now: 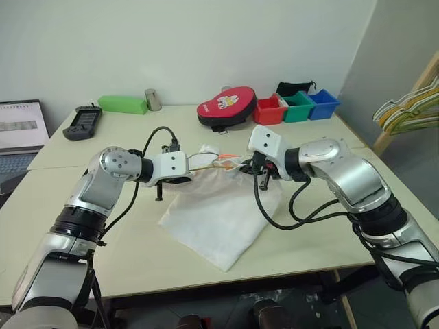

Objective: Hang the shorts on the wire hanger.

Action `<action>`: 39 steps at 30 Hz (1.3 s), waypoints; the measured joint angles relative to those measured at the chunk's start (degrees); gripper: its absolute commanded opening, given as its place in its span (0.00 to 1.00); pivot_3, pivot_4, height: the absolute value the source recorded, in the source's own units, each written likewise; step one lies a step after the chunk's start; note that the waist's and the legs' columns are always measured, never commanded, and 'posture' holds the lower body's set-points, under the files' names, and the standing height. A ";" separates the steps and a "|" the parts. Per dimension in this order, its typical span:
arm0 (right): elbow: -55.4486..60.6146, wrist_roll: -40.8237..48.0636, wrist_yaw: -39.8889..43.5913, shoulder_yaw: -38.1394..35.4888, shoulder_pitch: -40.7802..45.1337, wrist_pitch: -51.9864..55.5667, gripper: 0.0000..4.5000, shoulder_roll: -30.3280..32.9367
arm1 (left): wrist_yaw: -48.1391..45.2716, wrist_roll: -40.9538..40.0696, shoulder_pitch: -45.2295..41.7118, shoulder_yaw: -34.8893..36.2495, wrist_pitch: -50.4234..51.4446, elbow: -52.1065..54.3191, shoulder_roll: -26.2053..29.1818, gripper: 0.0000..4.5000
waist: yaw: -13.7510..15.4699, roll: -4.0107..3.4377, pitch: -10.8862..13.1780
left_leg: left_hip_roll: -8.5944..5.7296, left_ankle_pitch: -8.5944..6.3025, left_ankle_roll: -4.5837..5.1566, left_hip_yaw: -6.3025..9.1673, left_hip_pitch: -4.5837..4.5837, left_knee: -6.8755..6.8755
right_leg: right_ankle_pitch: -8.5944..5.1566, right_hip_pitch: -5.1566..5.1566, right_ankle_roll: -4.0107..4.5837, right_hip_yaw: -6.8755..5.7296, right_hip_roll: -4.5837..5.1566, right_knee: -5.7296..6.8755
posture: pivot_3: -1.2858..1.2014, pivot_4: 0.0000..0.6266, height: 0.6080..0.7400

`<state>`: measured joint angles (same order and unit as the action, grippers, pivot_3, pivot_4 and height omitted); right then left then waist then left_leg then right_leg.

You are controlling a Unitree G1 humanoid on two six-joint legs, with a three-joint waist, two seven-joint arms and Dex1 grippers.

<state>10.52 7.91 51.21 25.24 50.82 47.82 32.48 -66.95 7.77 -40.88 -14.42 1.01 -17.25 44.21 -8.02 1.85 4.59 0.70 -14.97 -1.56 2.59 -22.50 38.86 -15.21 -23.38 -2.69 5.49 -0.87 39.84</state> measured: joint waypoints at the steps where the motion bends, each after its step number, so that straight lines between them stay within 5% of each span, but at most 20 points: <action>1: -0.14 -0.49 0.22 0.41 -0.21 -1.14 0.15 0.67 | -0.01 0.02 0.01 0.00 0.01 0.44 -0.03 0.01 | -0.03 -0.01 0.00 | 0.00 0.00 0.00 0.02 0.00 -0.01 | 0.00 0.00 0.00 -0.01 -0.01 0.01 | 0.49 0.00 1.00; 12: -2.62 -4.19 4.89 0.57 0.30 -7.76 0.81 5.80 | -0.03 -0.14 0.92 0.07 -0.60 1.30 0.76 0.01 | 0.06 -0.01 0.00 | -0.01 0.00 0.00 -0.02 0.02 0.01 | 0.00 0.02 0.00 -0.02 -0.01 0.01 | 0.49 0.00 1.00; 16: -4.21 -5.39 6.76 2.11 0.07 -8.65 0.99 6.72 | -0.03 -0.14 0.10 0.07 -1.55 1.09 0.56 0.01 | 0.08 -0.01 0.00 | -0.02 0.00 0.00 -0.04 0.02 0.01 | 0.00 0.02 0.00 0.00 0.00 0.00 | 0.49 0.00 1.00; 28: -25.45 -15.83 4.49 7.44 0.87 -22.98 0.99 -1.19 | -0.17 -0.73 -0.30 0.07 -1.21 2.30 0.21 0.01 | 0.11 -0.02 0.01 | -0.01 0.00 0.00 -0.10 0.06 0.01 | 0.16 0.03 0.27 0.01 -0.02 0.05 | 0.51 0.00 1.00; 39: -28.95 -20.14 5.04 7.35 1.87 -30.15 0.47 -1.25 | 0.07 -0.72 1.51 0.09 -1.20 3.64 0.88 0.01 | 0.51 -0.02 0.00 | -0.03 0.00 0.00 0.12 0.07 0.01 | 0.17 0.03 0.29 0.00 -0.01 0.08 | 0.51 0.00 1.00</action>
<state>-18.43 -12.24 56.25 32.58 52.69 17.67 31.22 -66.89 7.05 -39.38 -14.33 -0.20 -13.61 45.09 -7.51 1.83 4.60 0.67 -14.97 -1.56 2.71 -22.44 38.87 -15.04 -23.35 -2.40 5.49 -0.88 39.92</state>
